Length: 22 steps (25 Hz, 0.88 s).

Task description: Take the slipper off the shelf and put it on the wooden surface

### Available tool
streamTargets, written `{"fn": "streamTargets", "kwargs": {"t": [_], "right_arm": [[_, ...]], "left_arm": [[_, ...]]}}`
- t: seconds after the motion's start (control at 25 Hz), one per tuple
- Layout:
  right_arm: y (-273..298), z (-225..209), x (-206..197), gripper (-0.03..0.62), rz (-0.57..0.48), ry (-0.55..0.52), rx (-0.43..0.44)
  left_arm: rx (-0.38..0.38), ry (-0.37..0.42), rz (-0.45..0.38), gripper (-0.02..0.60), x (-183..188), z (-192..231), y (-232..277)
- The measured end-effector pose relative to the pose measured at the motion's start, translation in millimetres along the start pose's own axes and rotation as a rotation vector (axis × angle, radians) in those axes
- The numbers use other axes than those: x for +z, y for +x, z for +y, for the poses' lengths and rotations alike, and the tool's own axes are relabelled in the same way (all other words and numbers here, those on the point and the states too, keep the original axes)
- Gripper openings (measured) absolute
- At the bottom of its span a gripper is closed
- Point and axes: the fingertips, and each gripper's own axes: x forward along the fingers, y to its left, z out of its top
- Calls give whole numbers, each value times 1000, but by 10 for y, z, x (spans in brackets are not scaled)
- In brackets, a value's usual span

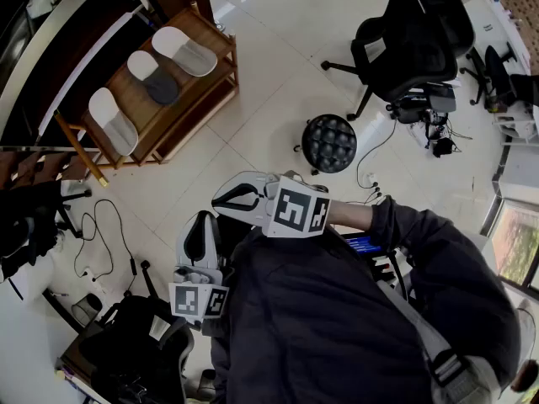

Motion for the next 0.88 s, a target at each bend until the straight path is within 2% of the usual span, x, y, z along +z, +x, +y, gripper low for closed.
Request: {"fn": "streamTargets", "kwargs": {"t": [0.08, 0.2, 0.24, 0.36, 0.52, 0.68, 0.8, 0.88], "right_arm": [[56, -31, 41, 2, 46, 13, -43], [260, -141, 110, 6, 29, 80, -134], [351, -214, 136, 42, 24, 99, -165], [638, -461, 146, 57, 36, 134, -234], [1063, -841, 0, 77, 114, 130, -257], [1458, -1447, -306, 109, 225, 109, -324], [1752, -2167, -626, 127, 333, 126, -396], [1918, -2736, -838, 129, 393, 132, -445]], "left_arm": [[-29, -26, 25, 37, 30, 91, -55], [-58, -52, 62, 37, 136, 324, -178], [-58, -58, 66, 40, 189, 433, -221], [-33, -86, 63, 58, 290, 774, -345], [9, -135, 78, 123, 253, 1197, -381], [22, -165, 89, 135, 237, 1530, -413], [41, -220, 96, 133, 275, 1778, -360], [58, -230, 106, 130, 287, 1929, -267]]}}
